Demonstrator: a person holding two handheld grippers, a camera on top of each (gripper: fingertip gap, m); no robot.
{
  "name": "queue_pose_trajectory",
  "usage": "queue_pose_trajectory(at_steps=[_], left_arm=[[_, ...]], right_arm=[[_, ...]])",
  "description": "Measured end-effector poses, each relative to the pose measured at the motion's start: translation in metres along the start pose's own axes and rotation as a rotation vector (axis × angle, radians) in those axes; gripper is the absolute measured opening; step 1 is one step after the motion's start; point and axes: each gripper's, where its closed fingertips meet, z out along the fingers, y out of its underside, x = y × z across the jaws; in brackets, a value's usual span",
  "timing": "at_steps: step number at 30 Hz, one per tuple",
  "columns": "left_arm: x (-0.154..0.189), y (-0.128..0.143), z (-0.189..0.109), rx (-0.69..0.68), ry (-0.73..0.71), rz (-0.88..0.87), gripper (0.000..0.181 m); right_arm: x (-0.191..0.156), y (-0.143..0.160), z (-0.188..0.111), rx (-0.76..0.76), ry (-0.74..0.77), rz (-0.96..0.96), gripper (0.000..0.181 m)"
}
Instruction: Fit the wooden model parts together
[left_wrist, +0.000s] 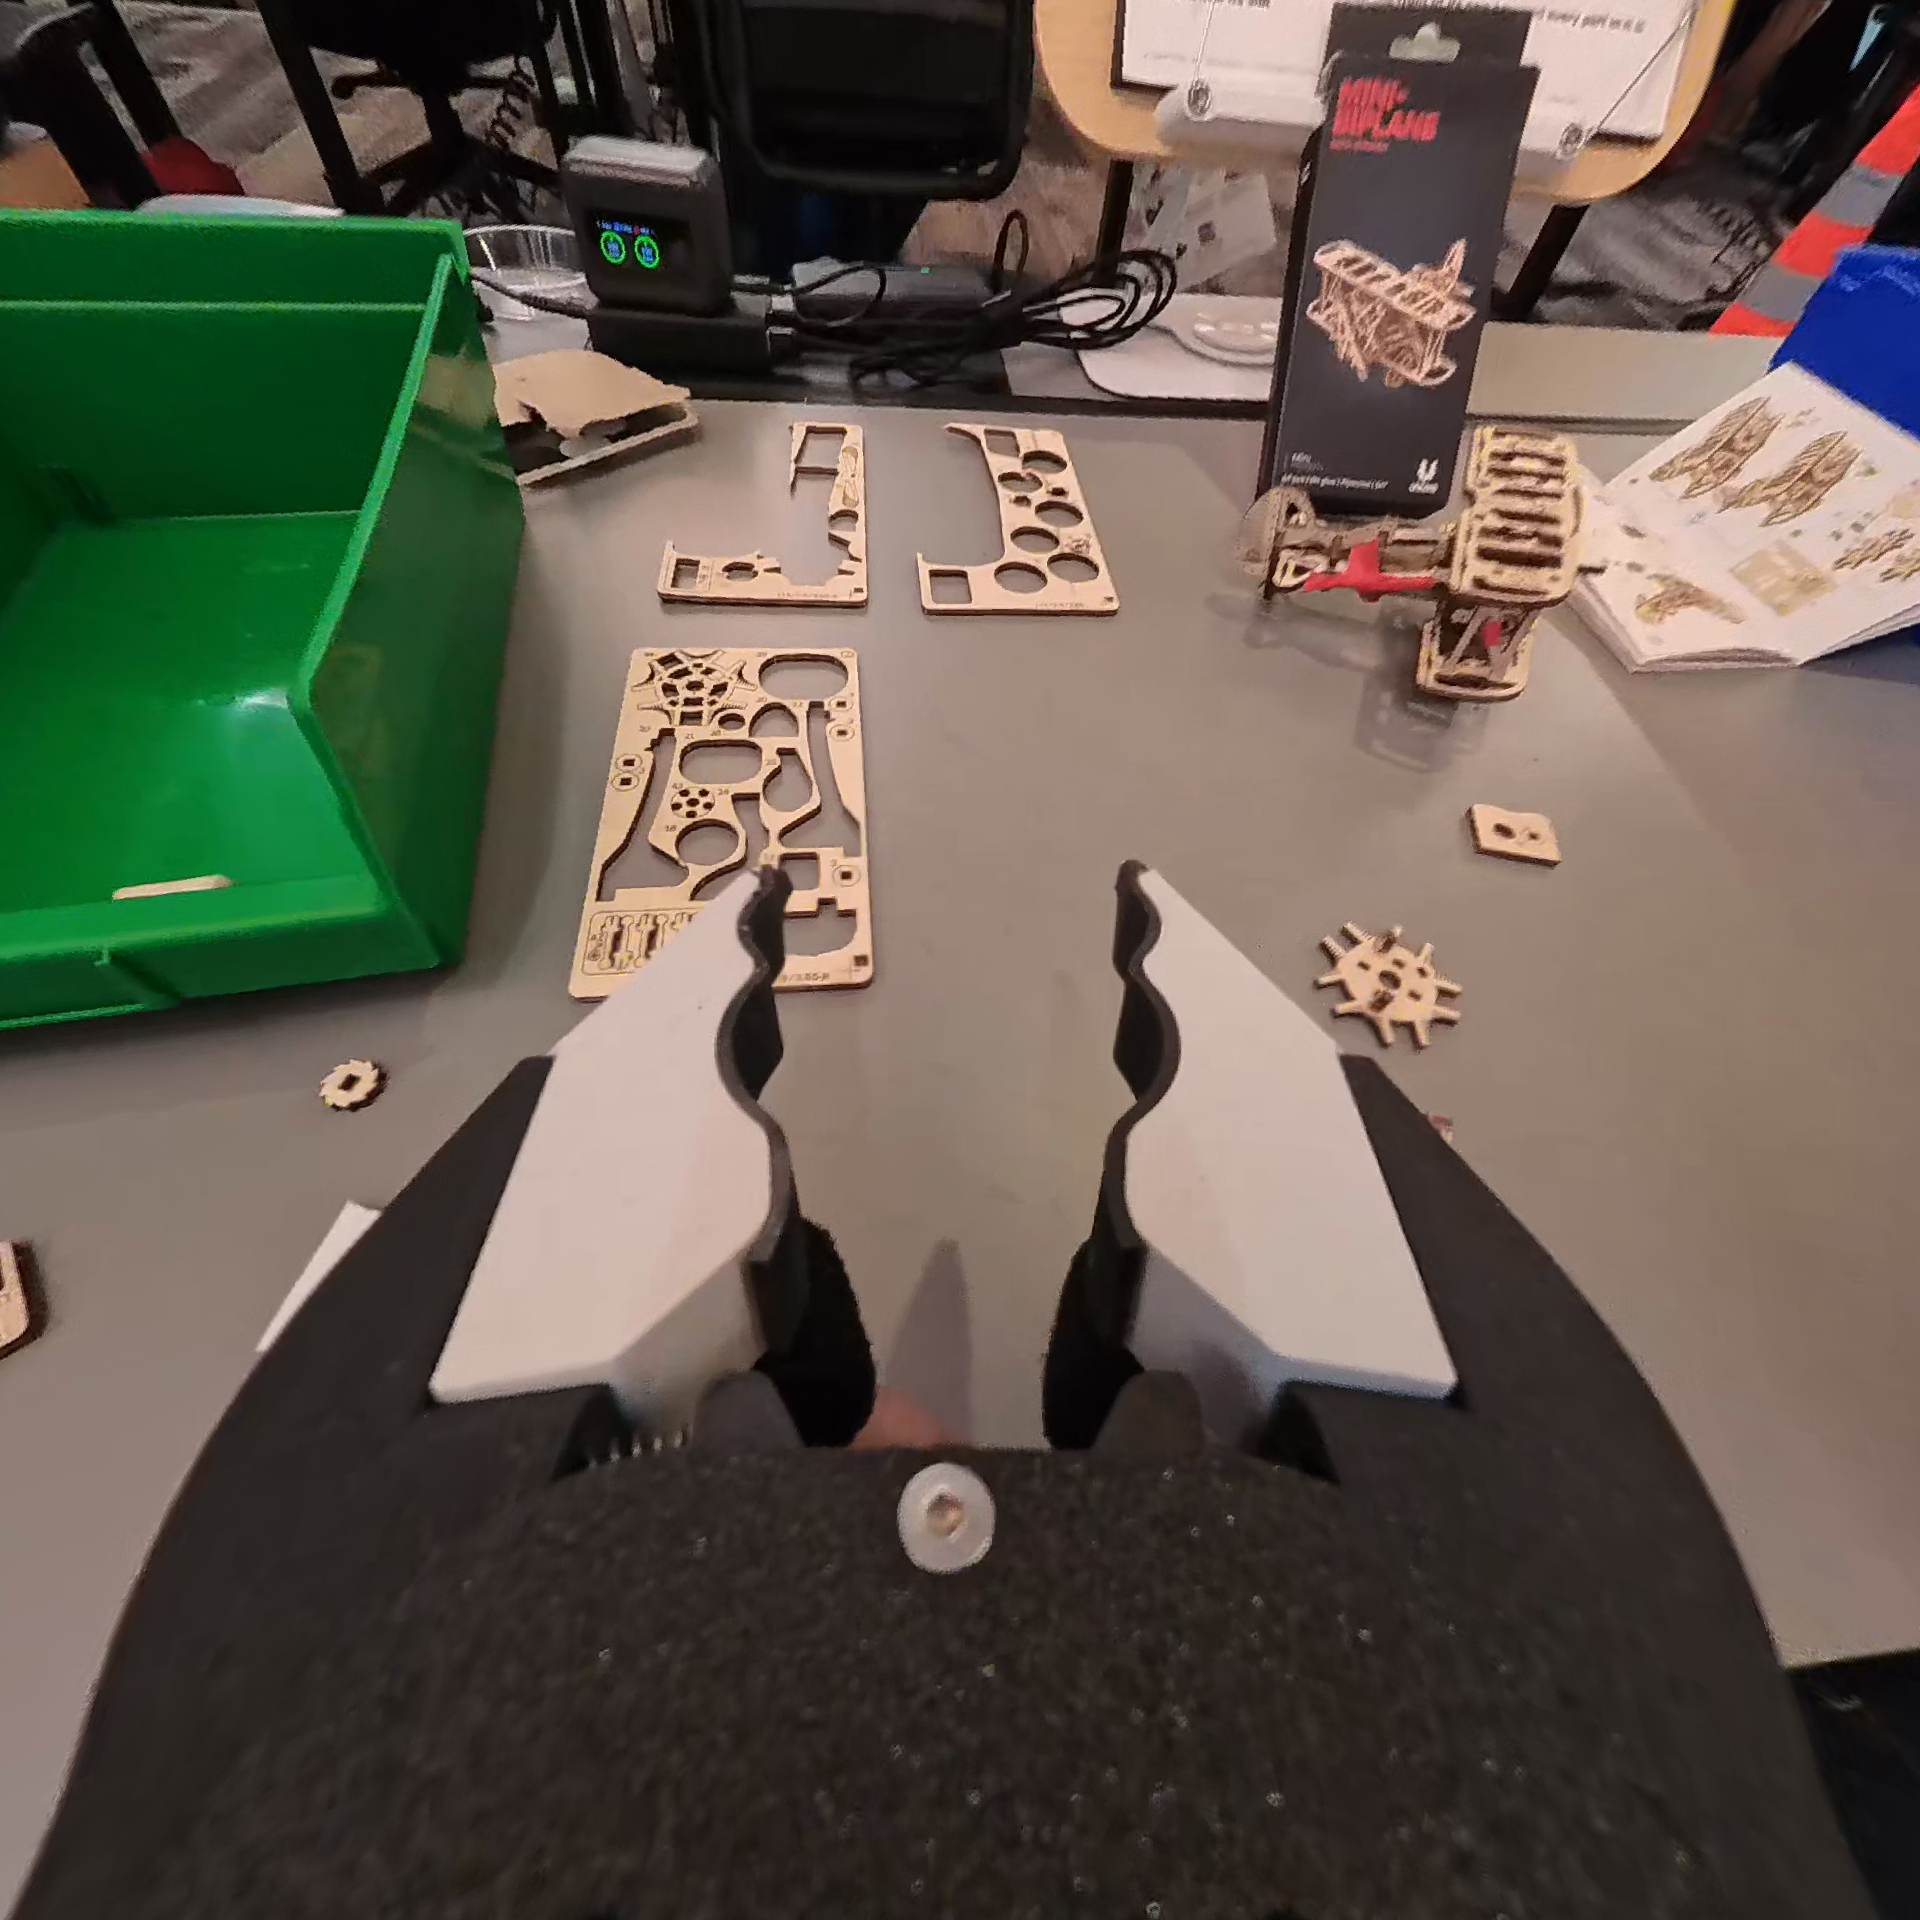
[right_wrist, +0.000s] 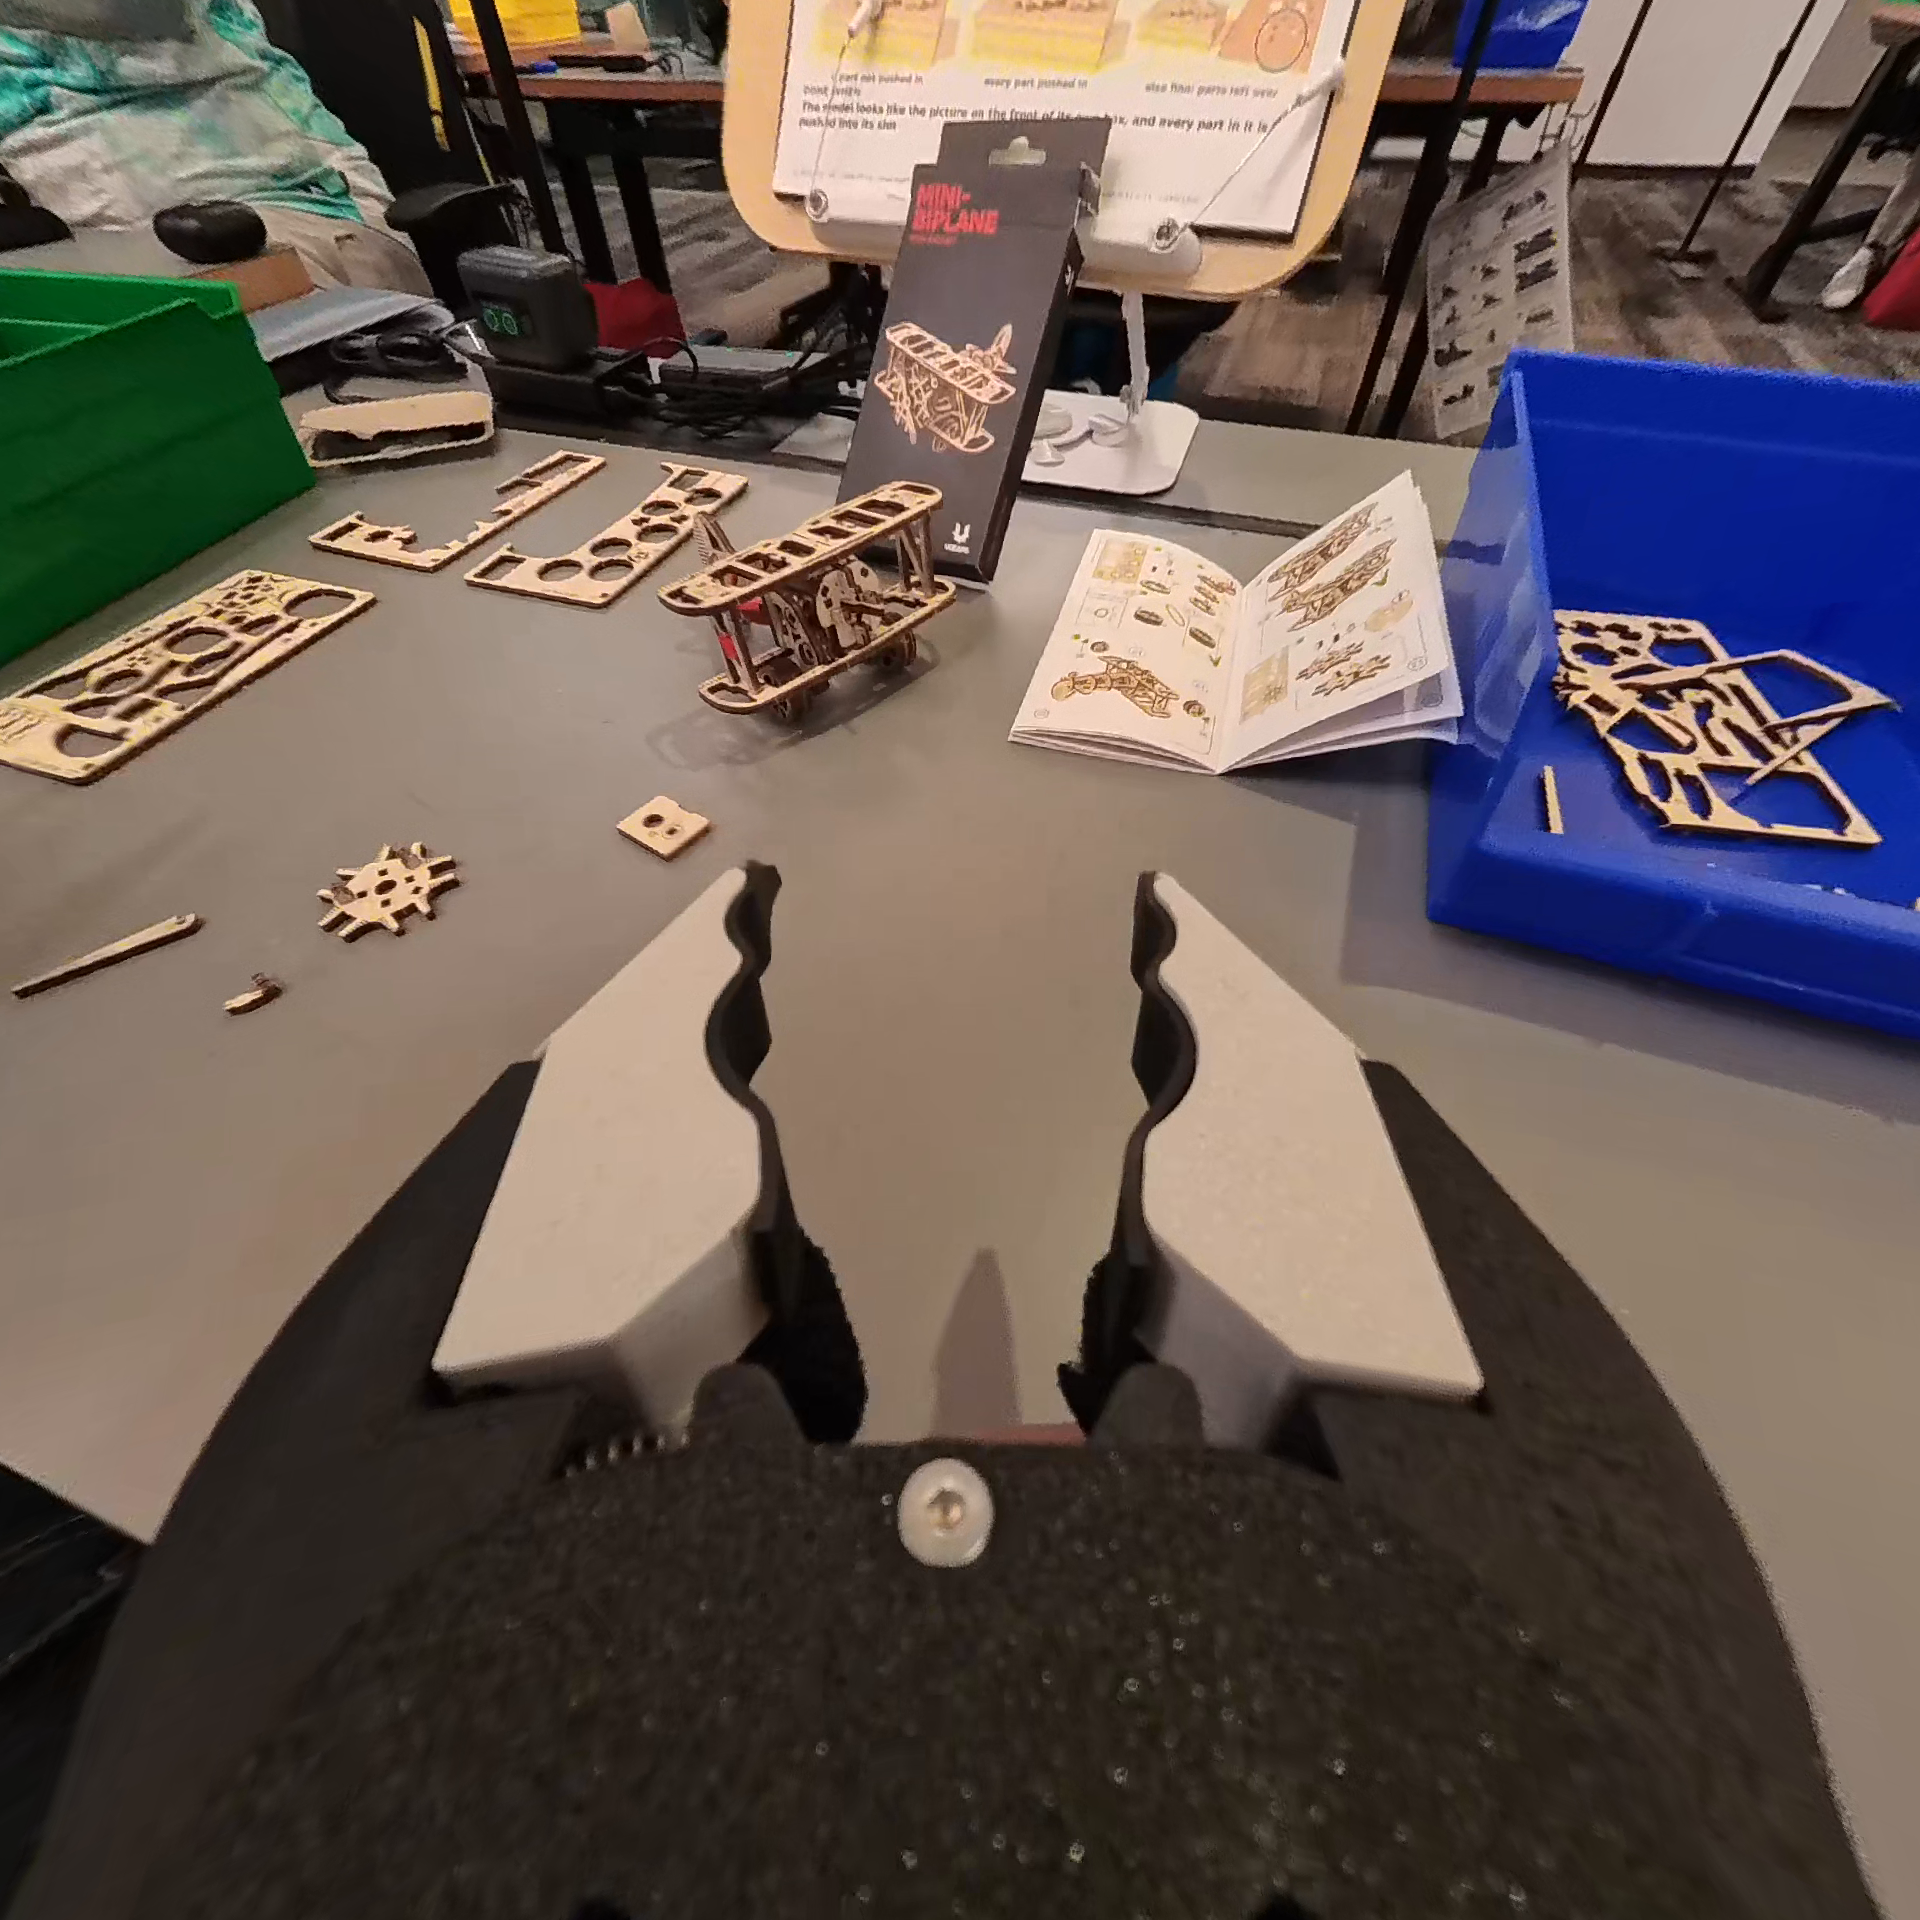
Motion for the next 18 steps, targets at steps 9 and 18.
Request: queue_pose_trajectory(at_steps=[9, 18], left_arm=[[0.004, 0.002, 0.002, -0.006, 0.016, -0.015, 0.055], [0.019, -0.013, 0.007, 0.051, 0.023, 0.057, 0.052]], right_arm=[[0.030, 0.016, 0.043, -0.194, 0.059, -0.050, 0.079], [0.087, -0.021, 0.185, -0.279, 0.106, -0.030, 0.089]])
